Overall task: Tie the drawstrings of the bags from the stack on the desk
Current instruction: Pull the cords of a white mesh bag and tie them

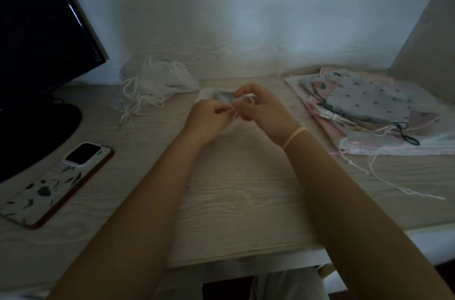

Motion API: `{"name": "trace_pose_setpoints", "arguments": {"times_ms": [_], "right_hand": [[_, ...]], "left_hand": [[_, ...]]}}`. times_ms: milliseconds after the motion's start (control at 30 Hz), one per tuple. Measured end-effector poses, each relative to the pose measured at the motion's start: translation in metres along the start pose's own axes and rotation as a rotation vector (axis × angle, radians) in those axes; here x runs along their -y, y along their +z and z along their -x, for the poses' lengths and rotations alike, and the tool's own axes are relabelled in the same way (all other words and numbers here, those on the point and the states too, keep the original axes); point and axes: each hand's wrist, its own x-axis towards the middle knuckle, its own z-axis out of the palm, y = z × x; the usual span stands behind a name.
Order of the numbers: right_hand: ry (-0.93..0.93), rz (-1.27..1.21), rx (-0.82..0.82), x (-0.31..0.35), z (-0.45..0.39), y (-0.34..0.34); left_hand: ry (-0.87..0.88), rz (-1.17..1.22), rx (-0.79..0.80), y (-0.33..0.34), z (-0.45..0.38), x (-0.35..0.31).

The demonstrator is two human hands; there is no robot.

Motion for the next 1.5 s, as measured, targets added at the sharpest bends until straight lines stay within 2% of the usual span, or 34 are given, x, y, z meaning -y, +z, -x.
{"name": "trace_pose_setpoints", "arguments": {"times_ms": [100,200,433,500,733,867,933,1100,1267,1400,1500], "right_hand": [[-0.022,-0.139,-0.048,0.005,0.000,0.001],[-0.008,-0.225,-0.094,0.006,0.000,0.000],[-0.031,-0.177,-0.104,0.006,0.002,0.000],[-0.033,-0.137,-0.113,0.006,0.002,0.001],[-0.042,0.288,-0.179,-0.001,-0.002,-0.002],[0.007,0.424,-0.137,-0.001,-0.003,-0.006],[0.037,0.440,-0.084,0.002,-0.001,-0.005],[0.099,0.296,0.018,0.007,0.004,-0.002],[0.108,0.323,0.026,0.006,0.003,-0.003],[0.070,0.457,0.029,0.002,0.002,-0.002],[-0.100,0.488,-0.114,0.001,-0.001,-0.004]], "left_hand": [[-0.002,-0.070,0.057,-0.001,0.002,-0.004],[-0.047,-0.034,0.120,-0.003,0.005,-0.010],[-0.069,0.089,0.201,-0.004,0.009,-0.016],[-0.078,0.136,0.191,-0.004,0.008,-0.015],[-0.201,0.256,0.094,-0.006,0.007,-0.015],[-0.268,0.429,0.006,-0.008,0.003,-0.012],[-0.283,0.498,-0.029,-0.008,0.001,-0.011],[-0.295,0.572,-0.055,-0.008,0.001,-0.007],[-0.353,0.872,0.030,-0.008,0.000,-0.008],[-0.348,0.839,0.073,-0.009,0.001,-0.009],[-0.327,0.753,0.064,-0.010,0.000,-0.006]]}}
